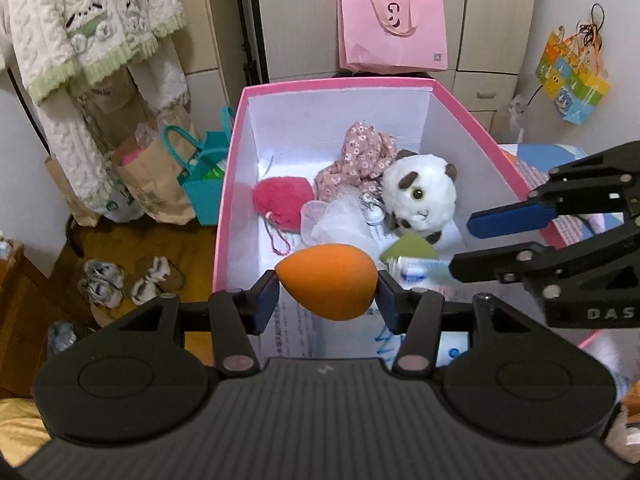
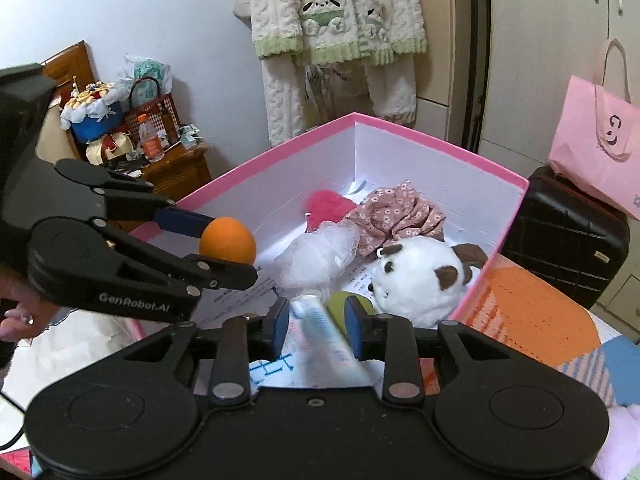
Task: Organize soft objects
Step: 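Lower the sponge in left gripper while right lowers wipes pack into box, then open both grippers to release the sponge and wipes pack into the box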
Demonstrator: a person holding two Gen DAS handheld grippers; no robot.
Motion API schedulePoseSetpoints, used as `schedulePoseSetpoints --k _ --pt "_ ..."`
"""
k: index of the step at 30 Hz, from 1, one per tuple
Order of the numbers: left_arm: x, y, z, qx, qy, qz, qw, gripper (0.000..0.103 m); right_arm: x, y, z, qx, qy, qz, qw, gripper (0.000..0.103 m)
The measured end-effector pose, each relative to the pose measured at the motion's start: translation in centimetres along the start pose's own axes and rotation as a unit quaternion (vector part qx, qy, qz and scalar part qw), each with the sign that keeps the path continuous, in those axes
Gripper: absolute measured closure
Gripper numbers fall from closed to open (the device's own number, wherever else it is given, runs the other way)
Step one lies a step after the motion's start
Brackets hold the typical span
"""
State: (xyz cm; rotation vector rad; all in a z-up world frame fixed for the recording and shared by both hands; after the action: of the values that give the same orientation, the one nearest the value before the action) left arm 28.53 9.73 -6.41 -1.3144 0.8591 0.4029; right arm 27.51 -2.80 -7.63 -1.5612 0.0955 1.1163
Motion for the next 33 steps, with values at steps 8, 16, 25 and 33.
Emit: schedulePoseSetpoints --k 8,16,25,33 --pt "-2.6 0.3 -0.8 0.009 0.003 -0.007 0.9999 0.042 -3.4 0.5 1.3 -0.031 0.021 0.002 0.999 0.046" --pt "-6.1 0.9 -1.8 0.017 0.021 -0.010 0.9996 0.037 -7.3 0.8 2.5 -0.049 0.031 -0.005 0.998 0.036" --pt "-10.3 1.9 -3.7 0.028 0.043 -0.015 0.9985 0.034 -11.4 2.5 3.1 -0.043 0.032 -0.007 0.999 0.032" --pt "-13.6 3.3 -7.5 0.062 0.096 -0.003 0.9934 0.032 -15.3 5.6 2.3 -0.026 0.051 -0.003 0.998 0.029"
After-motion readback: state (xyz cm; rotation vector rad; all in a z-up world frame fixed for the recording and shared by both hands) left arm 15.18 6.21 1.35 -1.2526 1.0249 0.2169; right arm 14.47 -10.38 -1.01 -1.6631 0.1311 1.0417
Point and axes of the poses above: each gripper's, at about its wrist camera, not at the fingertips, and x roughly the way its jaws point, z to its left, y to its underside, the point moved 7 cm from there along x, roughly the way its jaws point
